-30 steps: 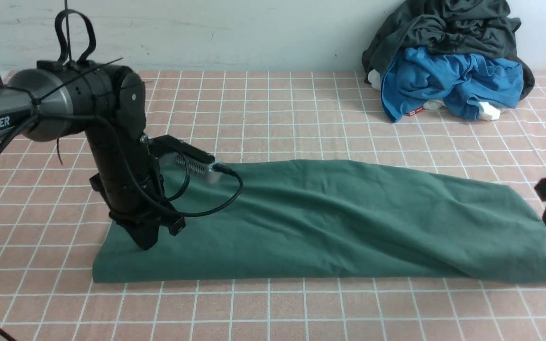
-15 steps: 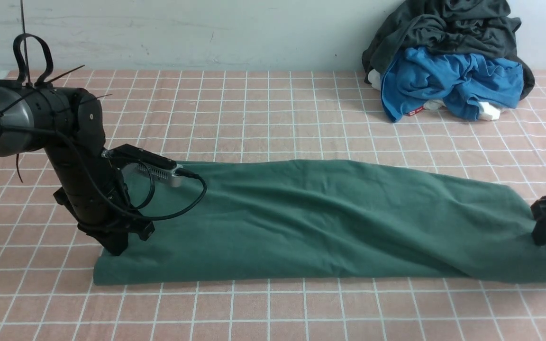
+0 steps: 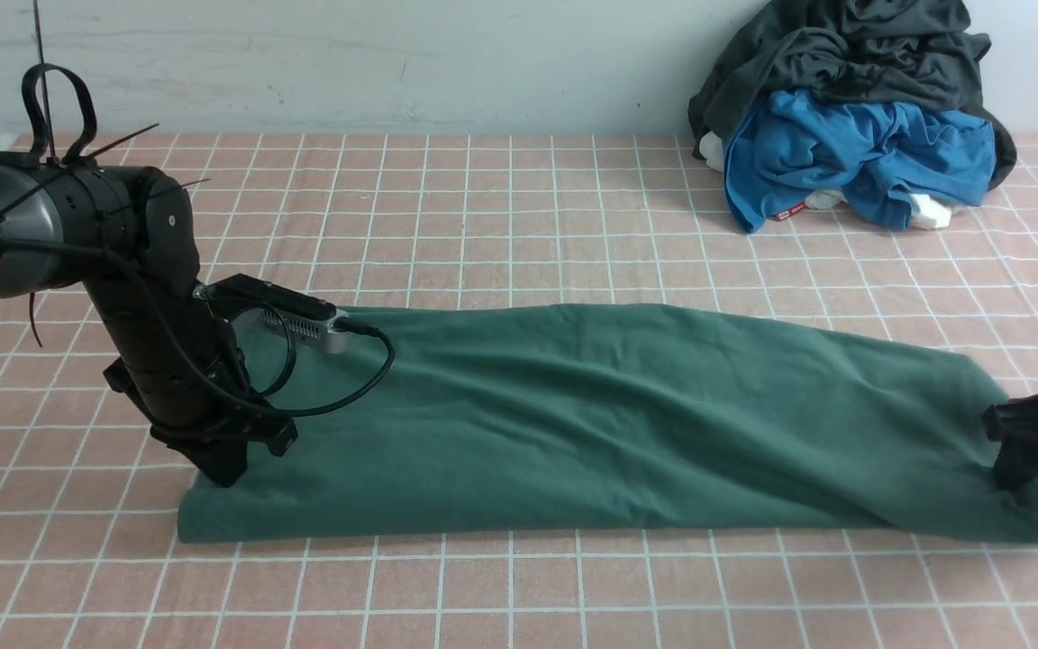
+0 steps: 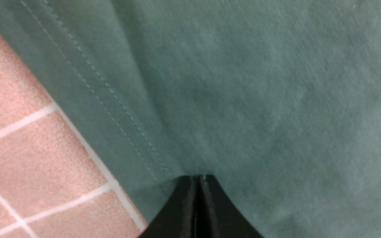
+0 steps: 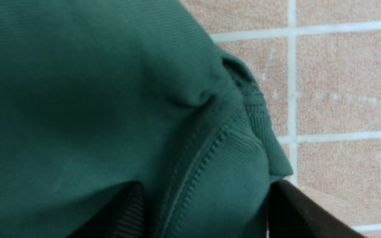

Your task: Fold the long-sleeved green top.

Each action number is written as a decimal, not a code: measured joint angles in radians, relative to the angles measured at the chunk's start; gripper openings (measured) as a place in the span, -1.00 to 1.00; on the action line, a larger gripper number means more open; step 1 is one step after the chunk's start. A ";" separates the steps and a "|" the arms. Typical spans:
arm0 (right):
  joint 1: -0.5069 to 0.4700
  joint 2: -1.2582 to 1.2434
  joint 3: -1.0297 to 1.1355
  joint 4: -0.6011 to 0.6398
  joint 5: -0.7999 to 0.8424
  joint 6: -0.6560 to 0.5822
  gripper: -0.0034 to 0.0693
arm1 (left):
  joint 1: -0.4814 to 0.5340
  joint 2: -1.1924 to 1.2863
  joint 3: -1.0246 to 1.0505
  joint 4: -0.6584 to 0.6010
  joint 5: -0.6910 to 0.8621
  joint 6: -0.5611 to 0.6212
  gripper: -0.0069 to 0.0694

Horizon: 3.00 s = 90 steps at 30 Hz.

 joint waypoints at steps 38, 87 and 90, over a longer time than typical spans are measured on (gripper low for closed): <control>0.646 -0.149 -0.673 -0.073 0.294 -0.039 -0.84 | 0.000 -0.966 0.001 -0.048 0.239 -0.015 -0.83; 0.839 -0.669 -0.192 -0.073 0.236 0.069 -0.72 | -0.046 -1.855 0.763 -0.077 -0.023 -0.131 -0.83; 0.839 -0.907 -0.029 -0.088 0.084 0.072 -0.88 | -0.046 -1.964 0.830 -0.077 -0.073 -0.135 -0.83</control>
